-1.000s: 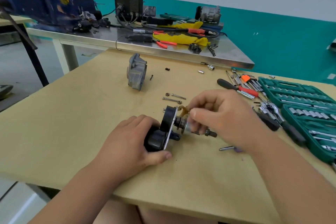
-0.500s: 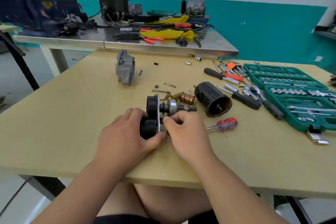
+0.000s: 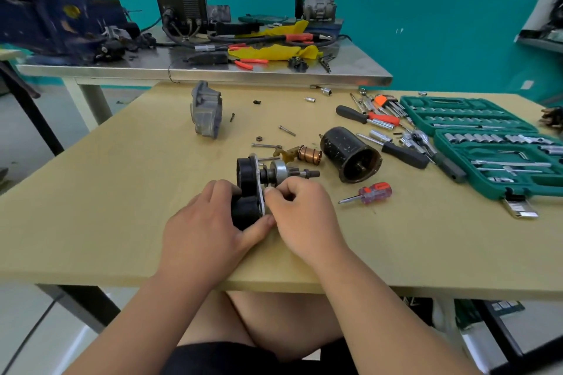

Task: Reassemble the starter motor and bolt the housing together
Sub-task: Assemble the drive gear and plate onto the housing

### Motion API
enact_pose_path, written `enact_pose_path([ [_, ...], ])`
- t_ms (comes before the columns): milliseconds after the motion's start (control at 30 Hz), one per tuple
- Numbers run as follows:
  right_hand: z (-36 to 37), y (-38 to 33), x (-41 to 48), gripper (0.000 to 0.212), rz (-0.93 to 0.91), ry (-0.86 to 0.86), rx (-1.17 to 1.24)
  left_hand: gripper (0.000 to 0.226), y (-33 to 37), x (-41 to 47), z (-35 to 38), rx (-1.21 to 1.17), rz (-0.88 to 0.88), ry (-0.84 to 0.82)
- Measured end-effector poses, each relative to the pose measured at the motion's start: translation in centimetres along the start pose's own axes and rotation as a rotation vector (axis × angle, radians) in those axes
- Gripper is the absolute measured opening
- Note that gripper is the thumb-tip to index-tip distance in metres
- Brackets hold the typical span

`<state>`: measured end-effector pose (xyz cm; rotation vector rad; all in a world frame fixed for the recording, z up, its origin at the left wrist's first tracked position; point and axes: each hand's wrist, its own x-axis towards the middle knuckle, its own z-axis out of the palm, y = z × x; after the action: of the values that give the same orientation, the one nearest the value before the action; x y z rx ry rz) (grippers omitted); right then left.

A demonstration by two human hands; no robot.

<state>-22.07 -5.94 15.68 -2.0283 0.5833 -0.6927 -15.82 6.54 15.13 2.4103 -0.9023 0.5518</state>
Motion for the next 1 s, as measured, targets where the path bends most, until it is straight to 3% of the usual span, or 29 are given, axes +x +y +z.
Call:
enact_pose_path([
  [233, -0.7, 0.1, 0.1, 0.028, -0.018, -0.096, 0.024, 0.070, -0.2, -0.1, 0.0, -0.010, 0.008, 0.002],
  [467, -1.7, -0.2, 0.1, 0.022, -0.110, -0.235, -0.120, 0.066, -0.8, -0.3, -0.4, -0.044, 0.014, -0.057],
  [600, -2.1, -1.1, -0.4, 0.025, -0.202, -0.229, -0.244, 0.065, -0.9, -0.4, -0.6, -0.076, 0.018, -0.065],
  [867, -2.0, -2.4, -1.0, 0.024, -0.214, -0.170, -0.358, 0.060, -0.8, -0.5, -0.4, -0.062, 0.031, -0.067],
  [933, -1.7, -2.0, -1.2, 0.026, -0.193, -0.154, -0.288, 0.060, -0.7, -0.5, -0.4, -0.055, 0.028, -0.058],
  [1000, -1.2, -1.4, -1.5, 0.022, -0.062, -0.130, -0.041, 0.063, -0.7, -0.5, -0.3, -0.047, 0.019, -0.045],
])
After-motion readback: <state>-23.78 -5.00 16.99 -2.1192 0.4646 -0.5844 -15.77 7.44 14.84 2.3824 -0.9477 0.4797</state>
